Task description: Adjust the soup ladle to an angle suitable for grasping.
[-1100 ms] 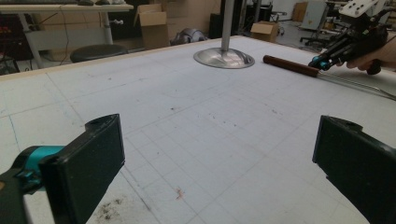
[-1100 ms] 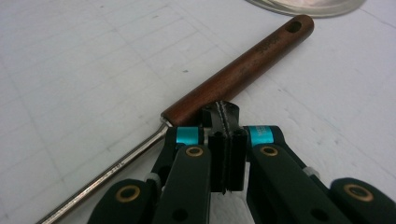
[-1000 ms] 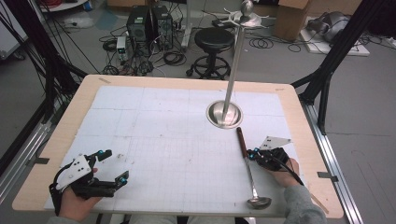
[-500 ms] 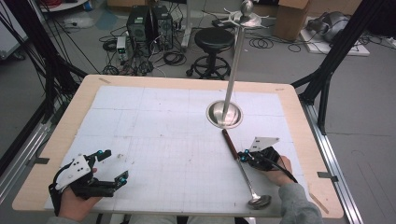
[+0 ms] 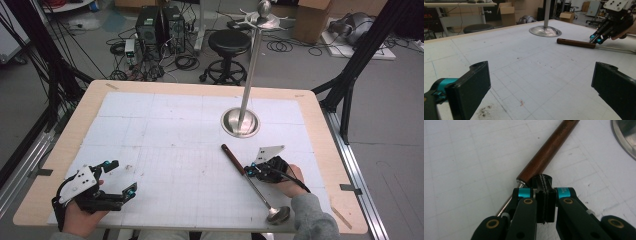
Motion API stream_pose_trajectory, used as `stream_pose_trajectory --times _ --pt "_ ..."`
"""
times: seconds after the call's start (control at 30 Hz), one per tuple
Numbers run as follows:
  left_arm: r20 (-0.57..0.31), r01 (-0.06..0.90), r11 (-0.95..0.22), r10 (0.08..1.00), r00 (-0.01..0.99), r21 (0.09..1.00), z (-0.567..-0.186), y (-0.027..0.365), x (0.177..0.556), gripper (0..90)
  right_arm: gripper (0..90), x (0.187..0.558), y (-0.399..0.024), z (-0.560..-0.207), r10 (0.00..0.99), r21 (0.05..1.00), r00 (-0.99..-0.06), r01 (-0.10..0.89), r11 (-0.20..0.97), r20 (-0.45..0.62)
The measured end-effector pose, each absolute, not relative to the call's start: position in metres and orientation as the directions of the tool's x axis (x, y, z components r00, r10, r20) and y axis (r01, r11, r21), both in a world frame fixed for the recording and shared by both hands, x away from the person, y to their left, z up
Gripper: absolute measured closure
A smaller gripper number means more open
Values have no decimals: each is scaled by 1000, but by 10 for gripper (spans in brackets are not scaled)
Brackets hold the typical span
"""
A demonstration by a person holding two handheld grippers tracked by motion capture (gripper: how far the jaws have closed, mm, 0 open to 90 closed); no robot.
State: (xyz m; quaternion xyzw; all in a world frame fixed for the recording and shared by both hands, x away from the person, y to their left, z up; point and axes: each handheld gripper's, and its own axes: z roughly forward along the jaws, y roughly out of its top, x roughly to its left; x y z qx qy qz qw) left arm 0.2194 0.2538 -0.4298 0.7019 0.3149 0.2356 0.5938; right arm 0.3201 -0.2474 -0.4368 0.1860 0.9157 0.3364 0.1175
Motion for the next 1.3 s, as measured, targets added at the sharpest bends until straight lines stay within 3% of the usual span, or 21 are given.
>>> stream_pose_trajectory --times 0.73,1.3 --pt "-48 165 -94 717 696 982 -430 252 221 25 900 322 -201 -425 342 550 -936 243 799 -84" --pt "-51 162 -90 710 702 983 -429 252 222 25 900 322 -185 -421 295 545 -951 201 814 -89"
